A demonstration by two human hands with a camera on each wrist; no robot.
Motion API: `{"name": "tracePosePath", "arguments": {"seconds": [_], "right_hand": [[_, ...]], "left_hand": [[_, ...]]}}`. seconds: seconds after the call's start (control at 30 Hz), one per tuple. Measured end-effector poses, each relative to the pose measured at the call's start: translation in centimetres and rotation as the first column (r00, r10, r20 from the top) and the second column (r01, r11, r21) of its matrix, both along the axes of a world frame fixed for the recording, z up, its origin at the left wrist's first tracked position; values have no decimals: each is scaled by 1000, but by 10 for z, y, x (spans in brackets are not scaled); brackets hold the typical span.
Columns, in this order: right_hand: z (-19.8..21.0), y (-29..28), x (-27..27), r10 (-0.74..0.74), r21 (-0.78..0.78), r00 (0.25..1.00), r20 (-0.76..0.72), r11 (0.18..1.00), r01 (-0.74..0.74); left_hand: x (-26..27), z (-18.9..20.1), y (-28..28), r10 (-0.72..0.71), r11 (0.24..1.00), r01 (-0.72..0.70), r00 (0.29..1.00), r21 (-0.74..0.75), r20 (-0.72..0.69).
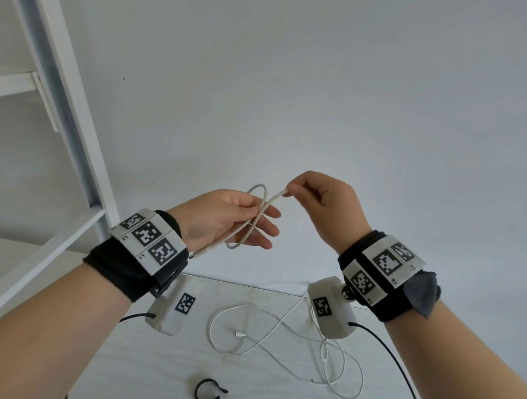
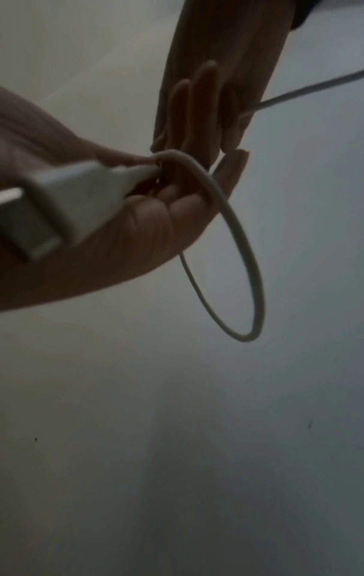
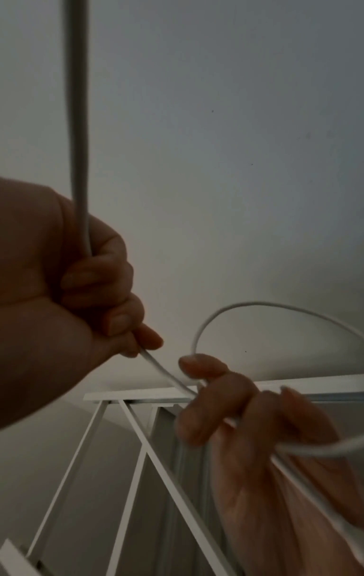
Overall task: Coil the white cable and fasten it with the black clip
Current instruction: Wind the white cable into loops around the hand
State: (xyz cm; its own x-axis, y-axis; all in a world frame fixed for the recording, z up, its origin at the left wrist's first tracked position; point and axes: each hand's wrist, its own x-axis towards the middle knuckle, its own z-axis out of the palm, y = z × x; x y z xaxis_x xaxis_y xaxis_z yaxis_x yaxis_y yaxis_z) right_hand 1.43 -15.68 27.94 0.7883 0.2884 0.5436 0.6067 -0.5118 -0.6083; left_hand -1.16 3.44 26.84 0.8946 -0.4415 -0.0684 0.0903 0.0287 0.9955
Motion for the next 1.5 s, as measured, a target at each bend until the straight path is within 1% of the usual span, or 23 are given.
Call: {"name": "tracePosePath", "arguments": {"seconds": [0.2, 0.23, 0.3, 0.37, 0.43, 0.47, 0.53, 0.6, 0.67, 0.7, 0.8, 0.87, 0.93, 1.0, 1.13, 1.2, 1.27, 1.3, 1.37, 1.43, 1.5], "right_hand": [[-1, -2, 9, -47, 15, 999, -21, 999, 47], [-3, -5, 11, -42, 28, 998, -49, 999, 43], [-10, -13, 13, 16, 39, 992, -127, 999, -11], [-21, -26, 14, 65, -21, 979, -194, 997, -70], [-33, -42, 16, 39, -101, 970, -242, 993, -65], [-39, -52, 19, 21, -101, 963, -269, 994, -49], [-48, -69, 25, -6, -22, 945, -326, 1000, -1], [-53, -80, 29, -19, 43, 935, -354, 998, 37], [-56, -81, 32, -26, 46, 926, -376, 998, 46], [-57, -78, 32, -40, 30, 922, -386, 998, 56], [-59, -64, 33, -128, -17, 922, -365, 991, 131], [-60, -54, 32, -184, -35, 926, -330, 983, 183], [-61, -45, 31, -211, -76, 921, -328, 978, 197], [-61, -37, 29, -241, -184, 913, -330, 965, 188], [-63, -20, 21, -256, -441, 907, -334, 893, 90], [-63, -9, 13, -226, -546, 908, -352, 837, -3], [-63, 2, 3, -172, -623, 912, -373, 774, -109], [-62, 7, -2, -141, -641, 913, -383, 753, -153], [-58, 17, -11, -75, -644, 917, -391, 734, -215], [-52, 24, -19, -11, -632, 923, -385, 732, -255], [-46, 28, -22, 36, -603, 929, -368, 751, -268]], "left_hand": [[-4, 1, -3, 22, 992, -25, 999, -122, -24], [-4, 1, -2, 30, 989, -35, 999, -143, -33], [-4, 3, 5, 43, 980, -53, 997, -190, -57], [-3, 8, 18, 58, 960, -84, 993, -269, -104], [0, 13, 35, 63, 926, -113, 987, -361, -148], [1, 16, 43, 61, 911, -120, 986, -395, -158], [3, 17, 57, 42, 899, -104, 987, -425, -154], [6, 15, 67, -27, 889, -48, 987, -455, -157], [7, 13, 67, -104, 853, -2, 979, -521, -174], [8, 13, 64, -84, 852, -26, 979, -523, -186], [7, 12, 48, 93, 881, -158, 982, -446, -164], [6, 11, 39, 132, 869, -180, 982, -461, -135], [7, 11, 35, 159, 859, -201, 979, -471, -128], [9, 12, 30, 202, 858, -241, 970, -454, -132], [12, 11, 20, 304, 830, -327, 945, -452, -124], [12, 10, 16, 332, 820, -342, 937, -459, -104], [11, 7, 9, 333, 833, -325, 941, -448, -64], [10, 6, 6, 332, 845, -316, 942, -430, -40], [10, 1, -2, 347, 867, -320, 938, -381, 1], [10, -5, -8, 357, 890, -326, 933, -318, 44], [9, -10, -13, 346, 918, -320, 935, -235, 79]]}}
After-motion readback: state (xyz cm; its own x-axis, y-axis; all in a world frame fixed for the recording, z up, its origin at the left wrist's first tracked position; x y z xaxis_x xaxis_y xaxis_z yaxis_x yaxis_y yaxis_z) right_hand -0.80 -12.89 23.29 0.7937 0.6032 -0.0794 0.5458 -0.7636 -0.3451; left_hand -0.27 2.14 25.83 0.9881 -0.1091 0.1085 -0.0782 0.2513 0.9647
